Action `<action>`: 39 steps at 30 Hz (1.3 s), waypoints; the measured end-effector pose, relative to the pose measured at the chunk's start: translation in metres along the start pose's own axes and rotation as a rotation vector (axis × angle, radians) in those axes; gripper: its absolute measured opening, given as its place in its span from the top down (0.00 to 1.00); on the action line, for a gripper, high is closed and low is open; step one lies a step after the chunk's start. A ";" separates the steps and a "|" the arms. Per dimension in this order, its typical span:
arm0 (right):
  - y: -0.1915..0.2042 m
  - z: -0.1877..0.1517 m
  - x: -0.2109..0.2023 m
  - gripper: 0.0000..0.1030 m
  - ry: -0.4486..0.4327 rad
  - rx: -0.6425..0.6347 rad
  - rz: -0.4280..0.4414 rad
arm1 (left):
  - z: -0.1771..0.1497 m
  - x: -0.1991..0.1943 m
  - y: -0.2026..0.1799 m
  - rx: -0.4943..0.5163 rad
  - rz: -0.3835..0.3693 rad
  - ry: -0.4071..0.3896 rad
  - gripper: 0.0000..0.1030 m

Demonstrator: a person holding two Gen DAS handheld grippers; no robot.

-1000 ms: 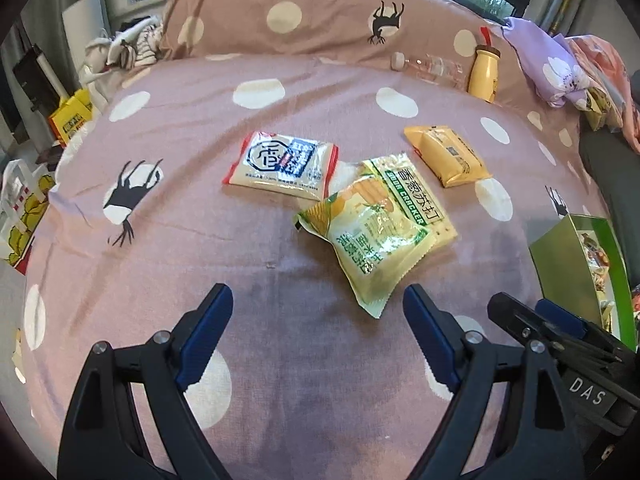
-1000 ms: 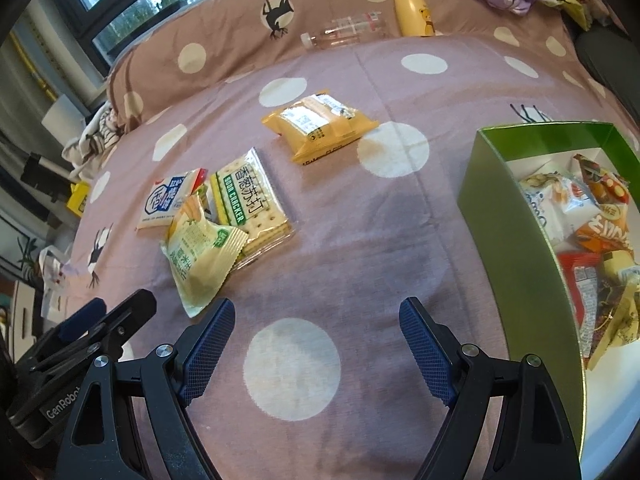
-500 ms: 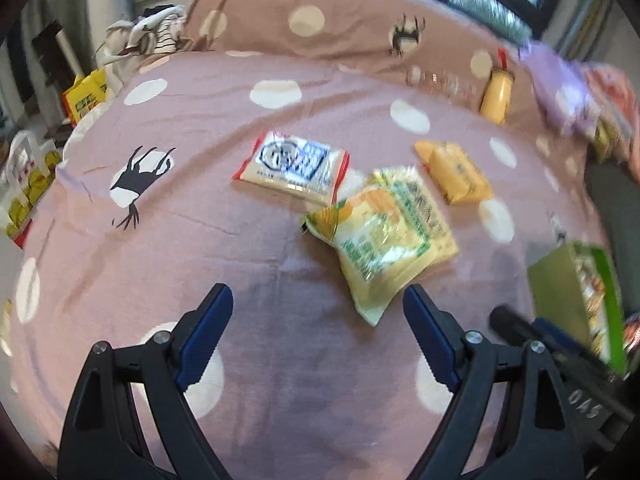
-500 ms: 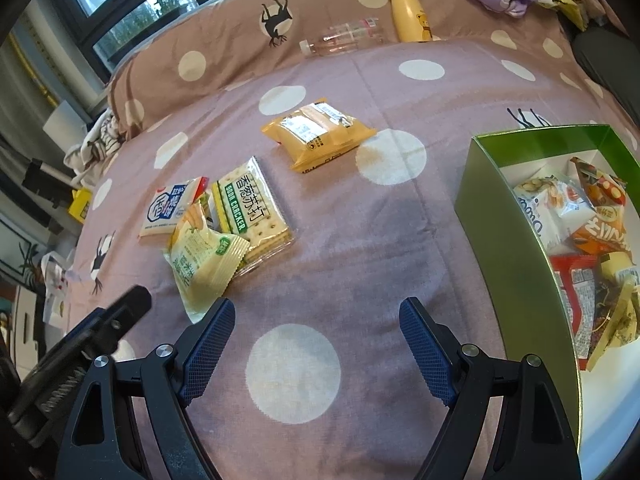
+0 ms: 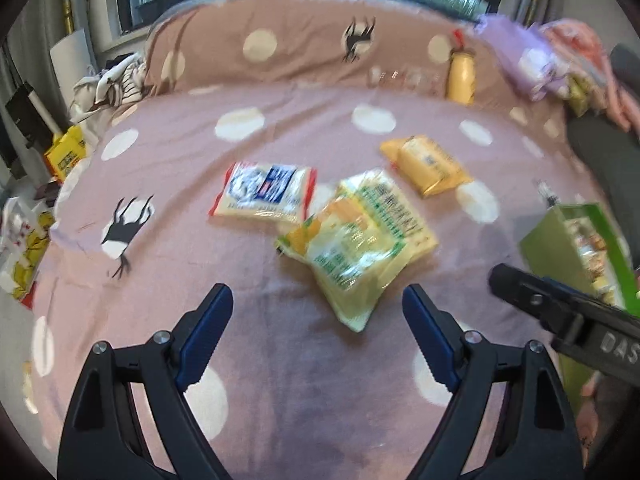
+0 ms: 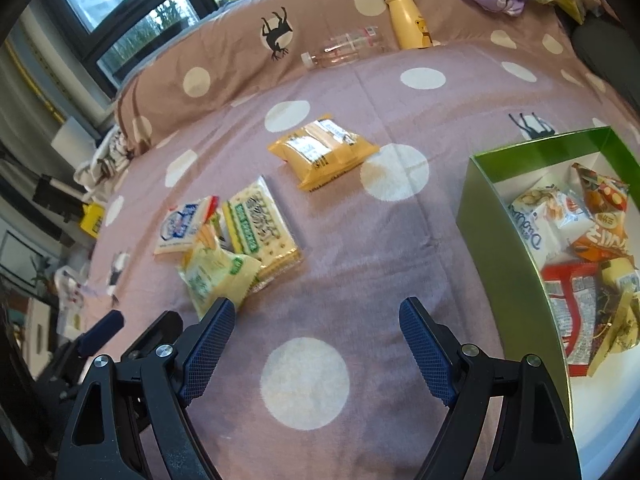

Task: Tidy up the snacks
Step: 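Withdraw the right tool from the box toward the loose snacks, then grasp the corn-printed yellow-green bag with the right tool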

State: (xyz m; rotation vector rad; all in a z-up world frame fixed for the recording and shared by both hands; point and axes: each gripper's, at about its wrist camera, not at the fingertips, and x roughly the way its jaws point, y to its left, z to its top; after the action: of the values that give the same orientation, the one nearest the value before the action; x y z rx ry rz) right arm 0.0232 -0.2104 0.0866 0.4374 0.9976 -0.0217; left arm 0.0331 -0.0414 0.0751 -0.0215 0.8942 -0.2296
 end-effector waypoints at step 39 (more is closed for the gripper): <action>0.069 0.047 0.113 0.65 0.348 -0.228 0.290 | 0.016 0.072 0.025 -0.295 -0.183 0.201 0.68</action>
State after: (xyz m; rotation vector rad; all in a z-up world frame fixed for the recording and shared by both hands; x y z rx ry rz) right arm 0.1382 -0.1439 0.0397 0.3786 1.2533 0.4382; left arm 0.0937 -0.0330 0.0266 -0.3605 1.1217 -0.2720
